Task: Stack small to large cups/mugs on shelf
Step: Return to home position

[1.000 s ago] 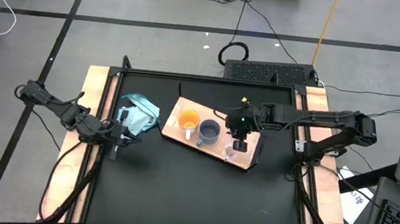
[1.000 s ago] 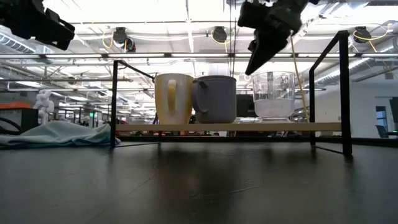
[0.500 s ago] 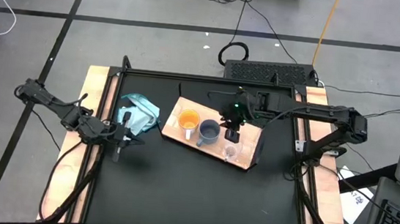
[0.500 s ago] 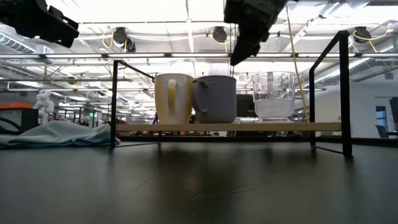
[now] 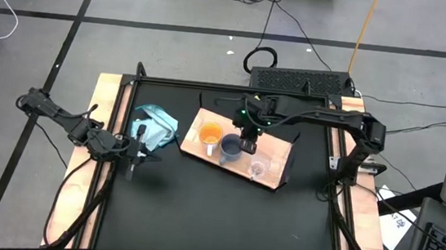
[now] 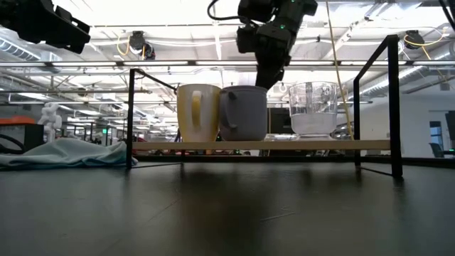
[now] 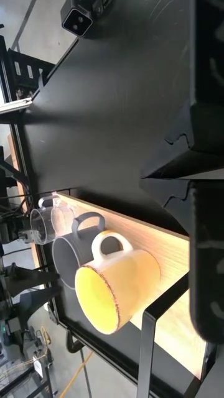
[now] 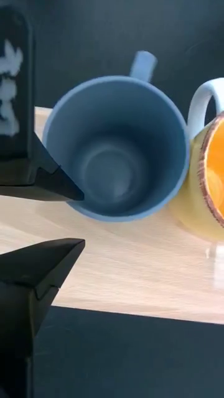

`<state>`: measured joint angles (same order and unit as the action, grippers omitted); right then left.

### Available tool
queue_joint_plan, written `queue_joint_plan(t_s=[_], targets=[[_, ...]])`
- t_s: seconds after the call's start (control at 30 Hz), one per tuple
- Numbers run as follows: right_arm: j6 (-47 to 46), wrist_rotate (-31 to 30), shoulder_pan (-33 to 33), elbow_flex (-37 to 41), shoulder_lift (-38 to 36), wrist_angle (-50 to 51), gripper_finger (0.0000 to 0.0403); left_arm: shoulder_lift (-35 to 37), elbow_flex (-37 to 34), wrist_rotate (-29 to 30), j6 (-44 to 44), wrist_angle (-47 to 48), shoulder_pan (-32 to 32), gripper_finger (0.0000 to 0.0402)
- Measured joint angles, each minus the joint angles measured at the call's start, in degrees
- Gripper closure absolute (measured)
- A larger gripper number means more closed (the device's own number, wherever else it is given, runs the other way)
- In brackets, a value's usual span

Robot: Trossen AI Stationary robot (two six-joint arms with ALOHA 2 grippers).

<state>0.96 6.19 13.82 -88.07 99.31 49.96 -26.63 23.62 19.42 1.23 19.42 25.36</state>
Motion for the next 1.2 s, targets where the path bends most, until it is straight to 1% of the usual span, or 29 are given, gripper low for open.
queue_joint_plan(t_s=[0.17,0.53,0.73,1.2], targets=[[0.66,0.05,0.03,-1.61,1.67,0.21,0.0303,0.00,0.00,0.00,0.02,0.17,0.00,0.0389],[3.07,0.06,-0.66,-1.77,1.72,-0.11,0.0303,0.00,0.00,0.00,0.02,0.52,0.00,0.0389],[4.41,0.09,-1.95,-1.77,1.72,-3.33,0.0303,0.00,0.00,0.00,0.02,0.52,0.00,0.0389],[4.66,0.09,-1.92,-1.77,2.36,-2.60,0.0303,0.00,0.00,-0.04,0.00,0.52,0.00,0.0389]])
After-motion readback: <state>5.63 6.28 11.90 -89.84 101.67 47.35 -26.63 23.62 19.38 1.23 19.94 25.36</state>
